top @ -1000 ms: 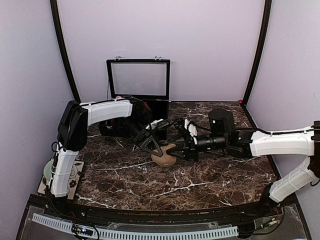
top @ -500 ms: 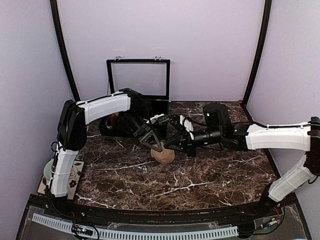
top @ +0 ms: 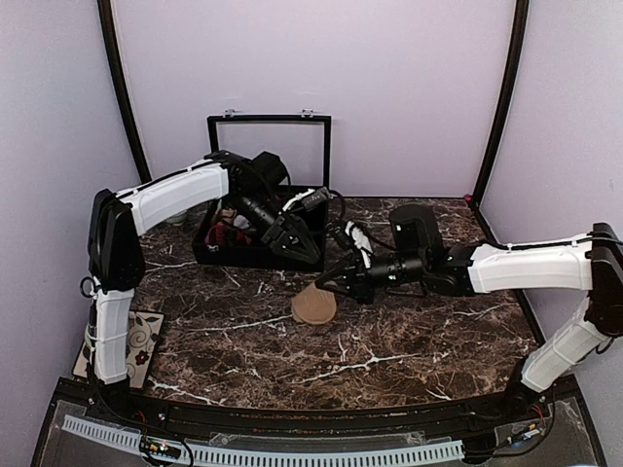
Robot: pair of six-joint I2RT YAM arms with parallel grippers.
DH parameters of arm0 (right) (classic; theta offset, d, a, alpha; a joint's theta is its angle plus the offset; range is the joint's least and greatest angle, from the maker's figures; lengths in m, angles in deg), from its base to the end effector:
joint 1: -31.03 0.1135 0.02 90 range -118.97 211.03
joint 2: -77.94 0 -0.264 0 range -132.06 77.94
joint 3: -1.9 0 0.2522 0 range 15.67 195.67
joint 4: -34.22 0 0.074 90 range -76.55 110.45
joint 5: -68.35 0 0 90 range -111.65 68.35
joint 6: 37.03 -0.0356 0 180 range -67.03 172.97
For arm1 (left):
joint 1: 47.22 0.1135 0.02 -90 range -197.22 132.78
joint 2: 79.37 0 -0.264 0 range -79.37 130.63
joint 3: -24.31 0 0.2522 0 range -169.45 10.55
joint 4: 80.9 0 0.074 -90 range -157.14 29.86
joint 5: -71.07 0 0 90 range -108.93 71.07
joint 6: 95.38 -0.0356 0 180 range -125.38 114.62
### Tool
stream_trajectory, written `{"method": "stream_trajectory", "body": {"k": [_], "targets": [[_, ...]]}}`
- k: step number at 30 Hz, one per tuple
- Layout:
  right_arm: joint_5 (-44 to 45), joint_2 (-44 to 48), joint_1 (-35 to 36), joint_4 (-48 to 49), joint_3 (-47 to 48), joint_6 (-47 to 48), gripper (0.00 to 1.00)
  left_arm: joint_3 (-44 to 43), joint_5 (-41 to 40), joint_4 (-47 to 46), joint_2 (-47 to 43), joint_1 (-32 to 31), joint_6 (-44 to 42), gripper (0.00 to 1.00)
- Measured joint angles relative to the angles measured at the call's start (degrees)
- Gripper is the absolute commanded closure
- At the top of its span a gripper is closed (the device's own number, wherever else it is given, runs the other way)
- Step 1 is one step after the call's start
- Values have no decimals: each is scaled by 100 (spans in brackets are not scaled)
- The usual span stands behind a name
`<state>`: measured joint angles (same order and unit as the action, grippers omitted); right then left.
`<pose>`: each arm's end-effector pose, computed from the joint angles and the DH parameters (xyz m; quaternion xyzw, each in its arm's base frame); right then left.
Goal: Roll the socks
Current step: Roll the sock.
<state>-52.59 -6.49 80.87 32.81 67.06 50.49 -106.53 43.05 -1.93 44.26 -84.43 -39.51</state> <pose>0.1990 0.2642 0.2561 -0.4573 0.6651 0.4386 0.3952 0.3353 -0.2940 0.2788 0.5599 0.6400 -0.5118 0.1222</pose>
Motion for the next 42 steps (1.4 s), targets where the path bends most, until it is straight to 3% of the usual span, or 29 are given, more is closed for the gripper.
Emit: {"method": "stream_trajectory", "body": {"k": [12,17,23,37,42], "targets": [[498,-439,-221,-179,-245,-1906,100,2002,-1537,-2044,-2356,-190,-404,44],[667,-428,-223,190,-315,-2323,100,2879,-2164,-2625,-2371,-503,-319,44],[866,-428,-214,492,-313,-2603,100,2970,-2791,-3121,-2227,-787,-122,45],[1158,-428,-188,745,-308,-2879,100,3429,-2887,-3259,-2218,-911,85,46],[1154,-428,-188,780,-310,-3003,100,3497,-3132,-3434,-2216,-927,184,53]]}}
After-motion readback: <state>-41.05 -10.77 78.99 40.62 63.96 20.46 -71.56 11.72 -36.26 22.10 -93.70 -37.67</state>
